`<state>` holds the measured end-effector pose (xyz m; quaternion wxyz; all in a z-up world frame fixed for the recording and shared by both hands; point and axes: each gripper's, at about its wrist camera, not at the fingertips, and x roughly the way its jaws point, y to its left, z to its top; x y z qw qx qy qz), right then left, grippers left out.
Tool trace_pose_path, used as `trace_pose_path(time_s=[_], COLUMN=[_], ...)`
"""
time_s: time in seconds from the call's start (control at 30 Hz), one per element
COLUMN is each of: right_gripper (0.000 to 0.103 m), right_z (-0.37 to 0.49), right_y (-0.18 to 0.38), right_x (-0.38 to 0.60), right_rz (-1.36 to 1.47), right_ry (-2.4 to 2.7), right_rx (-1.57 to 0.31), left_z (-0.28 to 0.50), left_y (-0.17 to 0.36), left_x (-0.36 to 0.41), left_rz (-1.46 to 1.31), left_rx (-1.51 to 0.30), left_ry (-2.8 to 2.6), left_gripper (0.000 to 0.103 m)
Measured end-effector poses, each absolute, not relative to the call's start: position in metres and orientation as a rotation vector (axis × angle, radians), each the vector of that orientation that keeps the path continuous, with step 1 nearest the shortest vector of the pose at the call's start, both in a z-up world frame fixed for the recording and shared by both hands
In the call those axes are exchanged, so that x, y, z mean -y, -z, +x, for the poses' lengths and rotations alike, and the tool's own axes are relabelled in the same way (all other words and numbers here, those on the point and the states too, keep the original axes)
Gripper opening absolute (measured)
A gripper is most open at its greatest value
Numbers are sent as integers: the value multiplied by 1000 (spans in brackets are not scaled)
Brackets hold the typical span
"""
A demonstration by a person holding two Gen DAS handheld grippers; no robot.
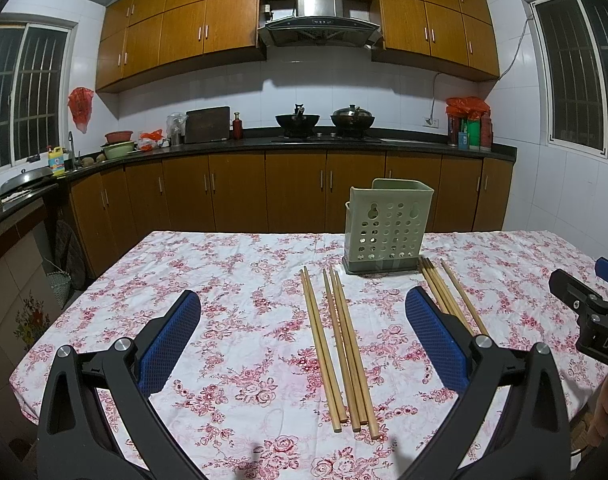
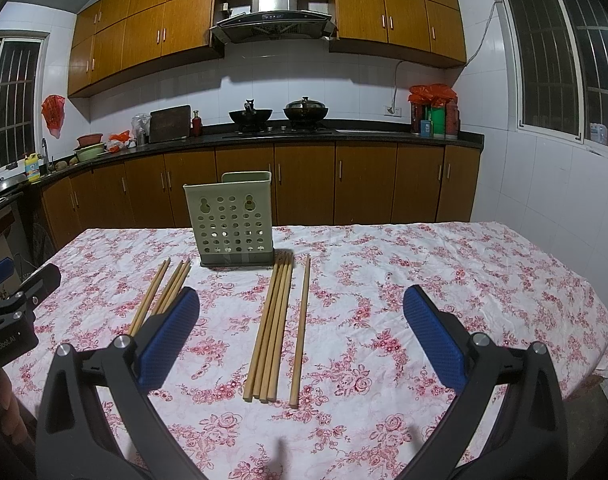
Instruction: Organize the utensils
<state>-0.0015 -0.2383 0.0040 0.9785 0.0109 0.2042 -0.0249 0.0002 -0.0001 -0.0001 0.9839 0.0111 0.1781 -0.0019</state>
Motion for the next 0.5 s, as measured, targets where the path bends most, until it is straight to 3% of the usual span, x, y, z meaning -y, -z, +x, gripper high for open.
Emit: trace_pose_path(time_s=[0.5], right_gripper=[99], right_z=[0], right_y=[-4], right_x=[238], right_rz=[21], right_ry=[50], right_rx=[-412], left_z=[0], left_y=[0], left_x=[0], left_rz=[23], left_rx=[-359], left_ry=[3], left_gripper=[101])
